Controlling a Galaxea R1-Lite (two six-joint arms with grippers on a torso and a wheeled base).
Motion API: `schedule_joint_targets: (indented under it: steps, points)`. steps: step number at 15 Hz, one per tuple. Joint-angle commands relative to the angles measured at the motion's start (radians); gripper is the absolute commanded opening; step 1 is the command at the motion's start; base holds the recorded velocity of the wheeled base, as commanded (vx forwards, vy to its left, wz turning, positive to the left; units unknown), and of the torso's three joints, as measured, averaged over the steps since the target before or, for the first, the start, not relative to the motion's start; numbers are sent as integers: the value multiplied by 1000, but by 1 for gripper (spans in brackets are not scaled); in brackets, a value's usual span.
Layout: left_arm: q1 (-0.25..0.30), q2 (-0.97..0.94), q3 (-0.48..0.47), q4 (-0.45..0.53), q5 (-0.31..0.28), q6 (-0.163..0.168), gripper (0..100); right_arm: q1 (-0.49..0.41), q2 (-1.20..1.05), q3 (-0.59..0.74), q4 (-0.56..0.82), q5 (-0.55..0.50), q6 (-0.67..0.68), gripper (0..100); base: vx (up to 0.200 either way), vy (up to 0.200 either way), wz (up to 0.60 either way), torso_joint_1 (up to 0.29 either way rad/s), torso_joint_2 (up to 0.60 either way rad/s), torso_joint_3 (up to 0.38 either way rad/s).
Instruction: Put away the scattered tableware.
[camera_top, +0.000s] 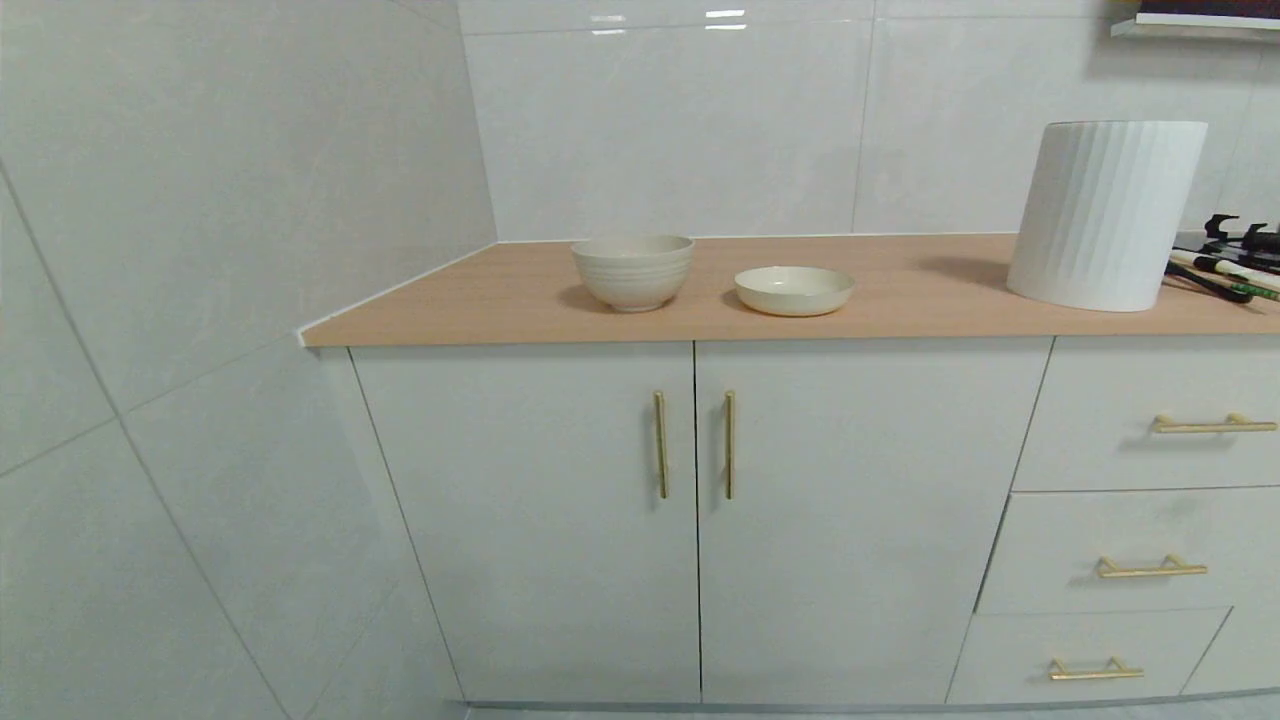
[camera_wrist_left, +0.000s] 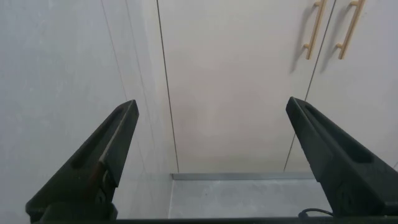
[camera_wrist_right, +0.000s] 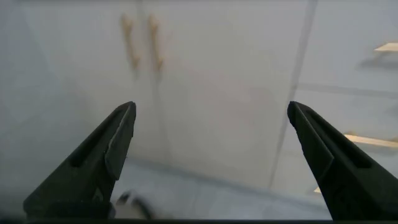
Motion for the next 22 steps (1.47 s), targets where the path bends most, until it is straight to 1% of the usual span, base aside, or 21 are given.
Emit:
schedule_joint_targets:
  steps: [1, 2, 3, 4, 5, 6, 7, 8, 9, 10, 12, 13, 15, 16, 17, 20, 22]
  points:
    - [0, 0, 0, 0, 0, 0, 100, 9, 411, -122, 10, 131, -1, 100, 0, 0, 0, 0, 0, 0]
    - [0, 0, 0, 0, 0, 0, 100, 32, 529, -186, 8, 144, -7, 100, 0, 0, 0, 0, 0, 0]
    - [0, 0, 0, 0, 0, 0, 100, 89, 638, -254, 8, 155, -24, 100, 0, 0, 0, 0, 0, 0]
    - [0, 0, 0, 0, 0, 0, 100, 89, 638, -254, 8, 155, -24, 100, 0, 0, 0, 0, 0, 0]
    - [0, 0, 0, 0, 0, 0, 100, 198, 797, -346, -15, 154, -27, 100, 0, 0, 0, 0, 0, 0]
    - [0, 0, 0, 0, 0, 0, 100, 265, 952, -412, -75, 152, -24, 100, 0, 0, 0, 0, 0, 0]
    - [0, 0, 0, 0, 0, 0, 100, 279, 995, -425, -102, 152, -22, 100, 0, 0, 0, 0, 0, 0]
    - [0, 0, 0, 0, 0, 0, 100, 314, 1110, -461, -184, 152, -21, 100, 0, 0, 0, 0, 0, 0]
    - [2, 0, 0, 0, 0, 0, 100, 328, 1192, -490, -243, 152, -9, 100, 0, 0, 0, 0, 0, 0]
    - [0, 0, 0, 0, 0, 0, 100, 351, 1302, -534, -332, 157, 22, 100, 0, 0, 0, 0, 0, 0]
    - [0, 0, 0, 0, 0, 0, 100, 394, 1429, -606, -411, 157, 70, 100, 0, 0, 0, 0, 0, 0]
    - [0, 0, 0, 0, 0, 0, 100, 423, 1501, -663, -438, 158, 123, 100, 0, 0, 0, 0, 0, 0]
    - [0, 0, 0, 0, 0, 0, 100, 438, 1586, -769, -443, 158, 225, 100, 0, 0, 0, 0, 0, 0]
    - [0, 0, 0, 0, 0, 0, 100, 438, 1609, -795, -443, 158, 243, 100, 0, 0, 0, 0, 0, 0]
    - [0, 0, 0, 0, 0, 0, 100, 438, 1661, -850, -443, 157, 258, 100, 0, 0, 0, 0, 0, 0]
    - [0, 0, 0, 0, 0, 0, 100, 440, 1782, -956, -446, 157, 263, 100, 0, 0, 0, 0, 0, 0]
    - [0, 0, 0, 0, 0, 0, 100, 440, 1859, -973, -483, 155, 260, 100, 0, 0, 0, 0, 0, 0]
